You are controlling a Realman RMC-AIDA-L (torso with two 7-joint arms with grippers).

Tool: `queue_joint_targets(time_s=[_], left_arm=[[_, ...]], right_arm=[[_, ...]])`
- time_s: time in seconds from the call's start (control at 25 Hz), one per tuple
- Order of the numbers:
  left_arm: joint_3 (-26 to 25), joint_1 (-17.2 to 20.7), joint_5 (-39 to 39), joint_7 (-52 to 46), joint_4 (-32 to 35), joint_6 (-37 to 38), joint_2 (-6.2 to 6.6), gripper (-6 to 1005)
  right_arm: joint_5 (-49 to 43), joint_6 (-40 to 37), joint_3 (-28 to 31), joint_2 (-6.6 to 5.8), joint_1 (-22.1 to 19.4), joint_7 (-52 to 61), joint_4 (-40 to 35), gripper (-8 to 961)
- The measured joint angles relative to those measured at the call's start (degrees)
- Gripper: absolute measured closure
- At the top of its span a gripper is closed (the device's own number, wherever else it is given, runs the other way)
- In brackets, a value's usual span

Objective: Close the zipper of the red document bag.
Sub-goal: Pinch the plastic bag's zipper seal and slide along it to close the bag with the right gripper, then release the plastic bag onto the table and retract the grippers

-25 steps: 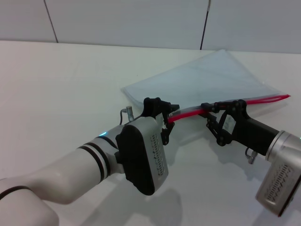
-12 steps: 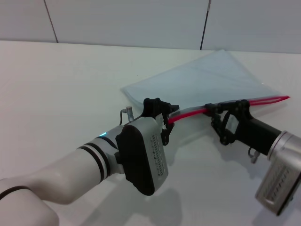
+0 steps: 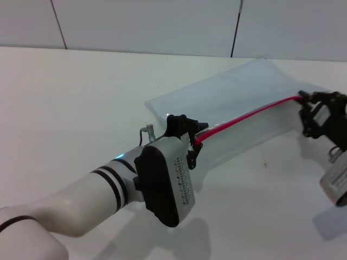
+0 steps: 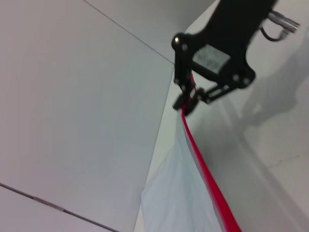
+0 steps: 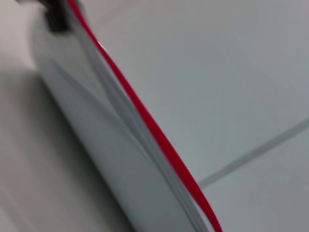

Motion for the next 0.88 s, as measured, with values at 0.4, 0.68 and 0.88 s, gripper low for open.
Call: queue_joint_targets(time_s=[0.4,0.68,0.88], left_arm=[[-0.02,0.05,-0.03,0.00,-0.04,-0.05,-0.01,944],[-0.04,-0.07,-0.14,-0.01,-0.60,-0.13,-0.07,960],[-0.31,-0.44,-1.55,-0.53,-1.91,-3.48,-0.25,947]], right_arm=[[3.97,2.36,16.60,0.21,-0.43,-8.76,-1.22,888],[11.05,-1.24,16.61,0.50,-2.36,-15.31,3.94,816],[11.16,-8.61,16.16,0.52,-5.05,-15.00,7.53,611]])
